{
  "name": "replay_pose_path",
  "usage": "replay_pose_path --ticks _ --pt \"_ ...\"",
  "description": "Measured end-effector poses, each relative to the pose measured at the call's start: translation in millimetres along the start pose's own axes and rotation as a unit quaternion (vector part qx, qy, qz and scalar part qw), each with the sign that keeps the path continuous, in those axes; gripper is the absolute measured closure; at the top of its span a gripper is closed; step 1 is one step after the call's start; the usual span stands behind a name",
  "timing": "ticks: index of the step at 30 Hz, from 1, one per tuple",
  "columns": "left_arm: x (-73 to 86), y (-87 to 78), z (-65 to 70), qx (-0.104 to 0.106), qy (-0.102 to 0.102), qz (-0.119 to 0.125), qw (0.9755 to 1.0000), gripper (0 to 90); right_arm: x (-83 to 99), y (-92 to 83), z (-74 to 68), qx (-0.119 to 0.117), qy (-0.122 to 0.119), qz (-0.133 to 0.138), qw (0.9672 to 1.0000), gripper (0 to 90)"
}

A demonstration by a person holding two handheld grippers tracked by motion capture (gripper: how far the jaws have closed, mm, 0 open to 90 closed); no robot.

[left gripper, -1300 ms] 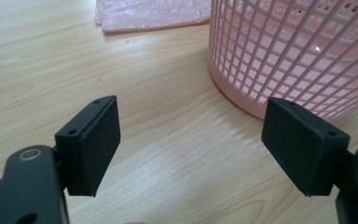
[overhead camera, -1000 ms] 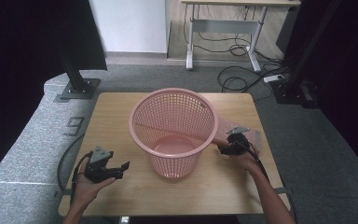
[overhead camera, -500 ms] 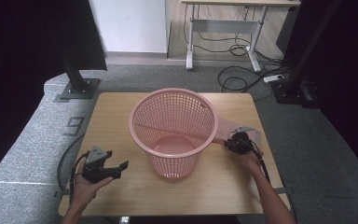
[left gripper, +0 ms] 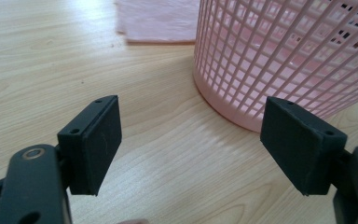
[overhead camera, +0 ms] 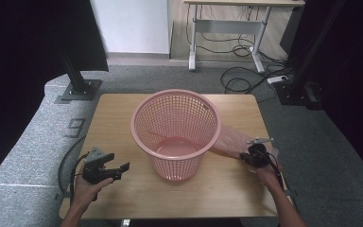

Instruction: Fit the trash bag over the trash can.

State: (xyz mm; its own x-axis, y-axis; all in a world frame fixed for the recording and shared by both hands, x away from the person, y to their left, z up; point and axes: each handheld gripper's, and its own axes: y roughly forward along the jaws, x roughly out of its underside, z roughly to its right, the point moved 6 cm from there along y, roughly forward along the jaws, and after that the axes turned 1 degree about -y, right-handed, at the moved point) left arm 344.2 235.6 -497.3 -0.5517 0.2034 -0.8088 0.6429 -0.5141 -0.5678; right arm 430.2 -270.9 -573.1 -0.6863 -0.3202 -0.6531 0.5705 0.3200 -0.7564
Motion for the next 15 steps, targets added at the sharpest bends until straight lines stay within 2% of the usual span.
replay_pose_path --ticks 2,6,11,15 --pt "0.3 -0.7 -0.7 0.001 0.003 0.0 1.0 20.4 9.9 -14.1 1.7 -0.006 0.013 0.005 0.9999 89.2" --pt "1.6 0.0 -0.7 -0.005 0.013 -0.006 0.9999 20.6 28.5 -41.7 5.2 -0.01 0.021 0.017 0.9996 89.3" --pt "0.6 1.6 1.7 -0.019 0.025 -0.013 0.9994 19.9 56.0 -60.0 7.9 -0.001 0.03 0.003 0.9995 89.3" --pt "0.4 3.2 2.8 -0.02 0.026 -0.014 0.9994 19.8 74.0 -70.2 18.4 0.01 0.04 -0.014 0.999 88.9"
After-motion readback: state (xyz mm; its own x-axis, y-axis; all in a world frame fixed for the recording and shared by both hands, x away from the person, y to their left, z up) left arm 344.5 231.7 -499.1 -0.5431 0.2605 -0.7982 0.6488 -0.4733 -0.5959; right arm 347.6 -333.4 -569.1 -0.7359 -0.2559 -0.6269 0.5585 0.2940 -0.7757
